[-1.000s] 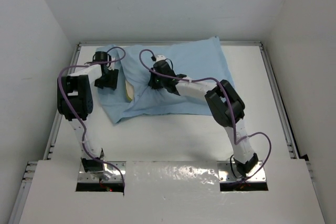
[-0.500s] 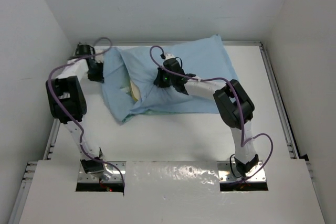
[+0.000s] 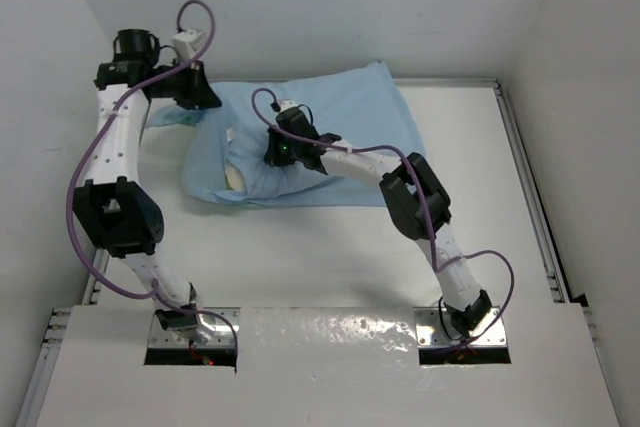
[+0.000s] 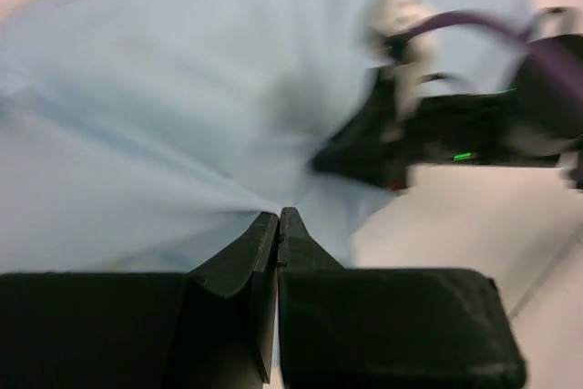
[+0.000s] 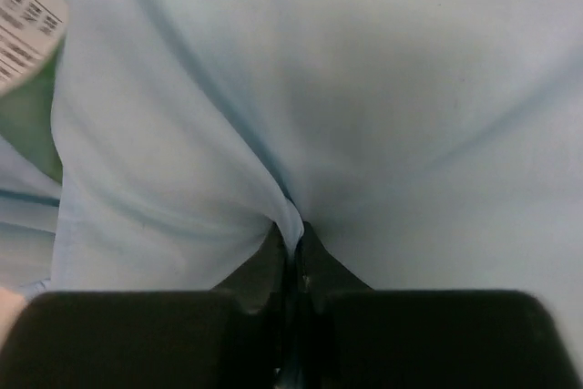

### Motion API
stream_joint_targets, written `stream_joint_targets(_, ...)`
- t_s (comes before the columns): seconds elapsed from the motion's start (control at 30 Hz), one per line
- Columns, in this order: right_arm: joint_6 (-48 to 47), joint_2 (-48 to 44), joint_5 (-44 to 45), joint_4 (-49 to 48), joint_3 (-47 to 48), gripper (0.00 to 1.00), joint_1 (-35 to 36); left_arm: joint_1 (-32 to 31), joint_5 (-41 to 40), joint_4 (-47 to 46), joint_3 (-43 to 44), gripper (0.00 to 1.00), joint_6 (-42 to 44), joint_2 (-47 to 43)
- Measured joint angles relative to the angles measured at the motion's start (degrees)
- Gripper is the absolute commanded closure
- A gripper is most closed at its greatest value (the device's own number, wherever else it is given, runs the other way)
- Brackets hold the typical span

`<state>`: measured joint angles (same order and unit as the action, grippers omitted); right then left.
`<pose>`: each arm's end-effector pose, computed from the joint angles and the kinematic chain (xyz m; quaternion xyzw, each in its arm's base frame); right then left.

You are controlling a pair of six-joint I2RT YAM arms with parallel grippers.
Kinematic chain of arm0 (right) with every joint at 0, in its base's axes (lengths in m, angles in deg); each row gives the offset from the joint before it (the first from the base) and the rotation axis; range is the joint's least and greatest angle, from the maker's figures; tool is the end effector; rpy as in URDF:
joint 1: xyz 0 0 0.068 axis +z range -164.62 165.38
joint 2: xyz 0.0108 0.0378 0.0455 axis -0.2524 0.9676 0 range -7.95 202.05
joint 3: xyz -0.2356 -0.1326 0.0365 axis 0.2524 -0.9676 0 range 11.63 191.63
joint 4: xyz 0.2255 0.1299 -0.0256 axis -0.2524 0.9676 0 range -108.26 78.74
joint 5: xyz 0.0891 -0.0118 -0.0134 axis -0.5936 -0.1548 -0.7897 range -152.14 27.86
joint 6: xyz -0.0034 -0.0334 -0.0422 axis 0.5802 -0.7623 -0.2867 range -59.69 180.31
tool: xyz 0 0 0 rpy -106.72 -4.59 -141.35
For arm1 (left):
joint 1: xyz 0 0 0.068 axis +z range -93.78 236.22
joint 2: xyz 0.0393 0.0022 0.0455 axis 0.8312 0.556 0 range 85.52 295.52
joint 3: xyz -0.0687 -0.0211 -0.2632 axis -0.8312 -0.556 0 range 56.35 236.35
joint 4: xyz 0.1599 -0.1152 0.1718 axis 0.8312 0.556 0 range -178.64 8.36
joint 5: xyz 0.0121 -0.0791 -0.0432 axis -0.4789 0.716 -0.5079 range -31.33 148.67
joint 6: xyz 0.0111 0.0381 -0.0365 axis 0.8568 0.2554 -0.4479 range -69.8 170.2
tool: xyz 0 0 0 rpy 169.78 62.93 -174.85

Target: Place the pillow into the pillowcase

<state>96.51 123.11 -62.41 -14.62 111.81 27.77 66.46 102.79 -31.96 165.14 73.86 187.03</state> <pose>0.3875 0.3538 0.1762 -0.0489 0.8837 0.2964 0.3589 0.3714 0.0419 0.3871 0.2310 0.8481 -0.2433 0.4102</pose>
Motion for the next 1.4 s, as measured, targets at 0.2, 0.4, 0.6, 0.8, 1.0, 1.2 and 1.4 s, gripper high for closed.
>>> stream_joint_targets(0.2,-3.89,1.86,-3.15,5.16,7.30,0.01,1.75,-2.16,2.75,-4.61,-2.16,0.36,-3.02,1.95)
stream_joint_targets(0.4,-12.63,-9.70,-0.63,19.43,7.34,0.01,-1.86,12.57,-1.68,-1.88,8.39,0.10,-3.28,11.82)
stream_joint_targets(0.6,-18.80,-35.76,1.27,26.64,-4.24,0.95,-17.46,18.88,-16.85,2.95,-1.14,0.86,5.33,5.09)
stream_joint_targets(0.8,-15.87,-47.41,0.55,24.57,-32.79,0.01,-37.62,15.74,-28.33,3.80,-32.06,0.23,14.16,-8.57)
stream_joint_targets(1.0,-12.98,-40.19,-2.01,22.34,-47.84,0.01,-47.15,16.48,-34.73,-5.33,-48.06,0.15,13.53,-7.06)
stream_joint_targets(1.2,-12.87,-35.60,-6.25,14.67,-47.74,0.19,-46.16,16.48,-33.90,-16.74,-50.53,0.17,12.94,-6.99)
stream_joint_targets(1.4,-10.86,-33.48,-10.08,10.34,-52.06,0.82,-46.12,16.48,-31.19,-17.49,-52.57,0.45,14.16,-3.85)
